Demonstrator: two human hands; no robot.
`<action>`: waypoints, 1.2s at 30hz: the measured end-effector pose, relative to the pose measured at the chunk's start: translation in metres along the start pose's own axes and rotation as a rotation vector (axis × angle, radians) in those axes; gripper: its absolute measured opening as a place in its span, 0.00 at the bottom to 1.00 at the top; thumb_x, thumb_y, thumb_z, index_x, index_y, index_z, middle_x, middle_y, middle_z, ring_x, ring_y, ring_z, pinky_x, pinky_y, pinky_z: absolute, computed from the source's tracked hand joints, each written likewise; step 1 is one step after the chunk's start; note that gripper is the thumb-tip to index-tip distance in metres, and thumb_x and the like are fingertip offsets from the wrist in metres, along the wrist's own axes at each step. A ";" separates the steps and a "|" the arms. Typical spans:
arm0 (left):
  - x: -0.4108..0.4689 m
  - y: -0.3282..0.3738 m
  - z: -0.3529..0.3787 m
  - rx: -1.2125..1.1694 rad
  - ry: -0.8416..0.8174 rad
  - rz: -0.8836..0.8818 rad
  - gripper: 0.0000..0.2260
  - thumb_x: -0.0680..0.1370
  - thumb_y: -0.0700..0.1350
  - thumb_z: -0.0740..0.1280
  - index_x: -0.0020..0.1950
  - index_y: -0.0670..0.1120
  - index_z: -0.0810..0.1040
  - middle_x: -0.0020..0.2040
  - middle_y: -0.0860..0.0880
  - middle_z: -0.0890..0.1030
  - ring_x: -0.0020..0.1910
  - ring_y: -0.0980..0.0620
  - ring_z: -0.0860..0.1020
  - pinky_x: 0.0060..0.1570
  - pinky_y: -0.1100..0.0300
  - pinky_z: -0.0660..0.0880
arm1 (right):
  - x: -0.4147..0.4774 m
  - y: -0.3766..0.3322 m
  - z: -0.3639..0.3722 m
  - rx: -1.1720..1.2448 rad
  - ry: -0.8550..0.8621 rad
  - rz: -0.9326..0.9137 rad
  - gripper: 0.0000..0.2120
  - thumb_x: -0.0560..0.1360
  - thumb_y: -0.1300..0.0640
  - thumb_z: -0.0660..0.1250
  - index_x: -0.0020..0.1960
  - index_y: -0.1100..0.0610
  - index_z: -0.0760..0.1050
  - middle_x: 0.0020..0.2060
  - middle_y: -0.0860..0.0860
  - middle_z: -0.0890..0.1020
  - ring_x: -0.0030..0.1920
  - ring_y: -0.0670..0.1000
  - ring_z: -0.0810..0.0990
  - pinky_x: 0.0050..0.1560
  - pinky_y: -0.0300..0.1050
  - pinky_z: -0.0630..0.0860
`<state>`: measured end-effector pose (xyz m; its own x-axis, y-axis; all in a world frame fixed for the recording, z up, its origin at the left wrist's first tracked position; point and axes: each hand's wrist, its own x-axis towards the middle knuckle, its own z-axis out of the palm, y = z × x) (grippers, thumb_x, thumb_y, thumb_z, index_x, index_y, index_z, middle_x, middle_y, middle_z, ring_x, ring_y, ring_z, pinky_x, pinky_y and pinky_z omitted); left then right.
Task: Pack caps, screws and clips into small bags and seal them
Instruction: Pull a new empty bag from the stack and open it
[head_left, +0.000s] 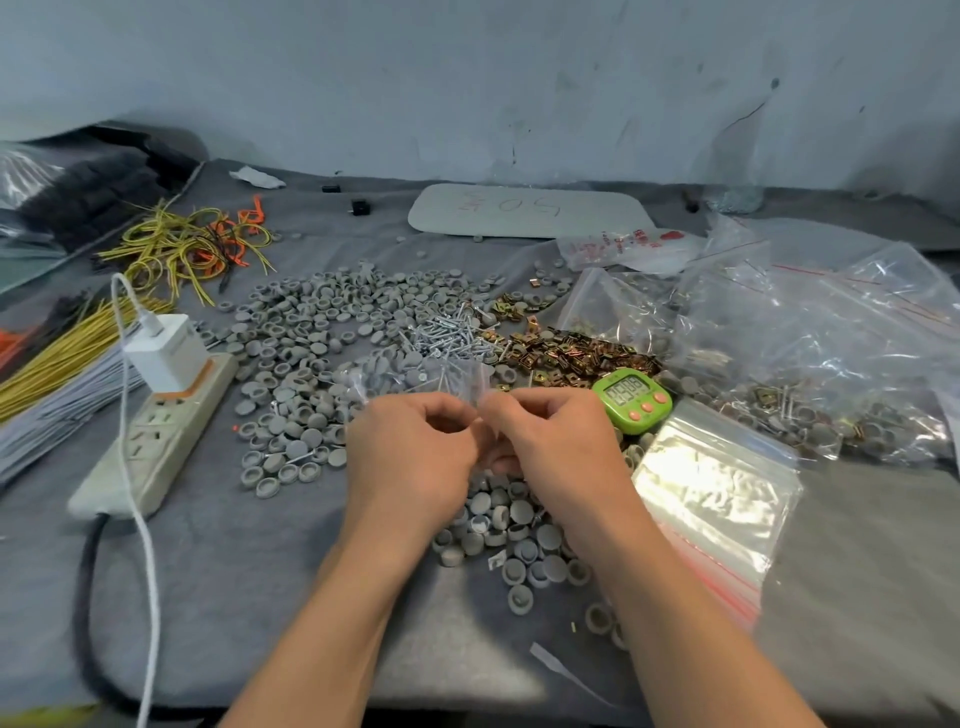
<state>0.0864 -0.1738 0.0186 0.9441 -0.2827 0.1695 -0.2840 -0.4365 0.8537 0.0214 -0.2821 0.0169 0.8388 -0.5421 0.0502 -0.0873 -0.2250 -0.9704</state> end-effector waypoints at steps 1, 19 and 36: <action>0.000 -0.002 -0.001 0.016 -0.021 0.001 0.10 0.69 0.53 0.79 0.38 0.69 0.83 0.28 0.62 0.81 0.27 0.65 0.79 0.24 0.72 0.67 | 0.001 0.001 0.000 -0.014 -0.006 0.001 0.10 0.71 0.48 0.70 0.39 0.51 0.87 0.33 0.53 0.86 0.39 0.59 0.86 0.49 0.64 0.83; -0.006 0.002 -0.024 0.273 0.210 0.130 0.13 0.74 0.48 0.70 0.30 0.50 0.74 0.23 0.55 0.74 0.23 0.58 0.72 0.26 0.64 0.61 | -0.014 -0.012 -0.022 -0.537 0.065 -0.207 0.17 0.81 0.53 0.69 0.34 0.51 0.78 0.25 0.44 0.77 0.31 0.39 0.77 0.28 0.32 0.70; -0.013 0.005 -0.010 0.212 0.196 0.200 0.07 0.74 0.46 0.74 0.46 0.60 0.82 0.25 0.58 0.72 0.30 0.55 0.74 0.31 0.62 0.65 | -0.031 -0.006 0.018 -0.581 0.297 -0.567 0.10 0.72 0.62 0.74 0.49 0.49 0.85 0.37 0.46 0.85 0.36 0.50 0.81 0.37 0.46 0.77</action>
<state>0.0746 -0.1633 0.0254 0.8745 -0.2206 0.4319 -0.4758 -0.5624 0.6762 0.0053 -0.2497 0.0170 0.6706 -0.3935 0.6288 -0.0264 -0.8598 -0.5099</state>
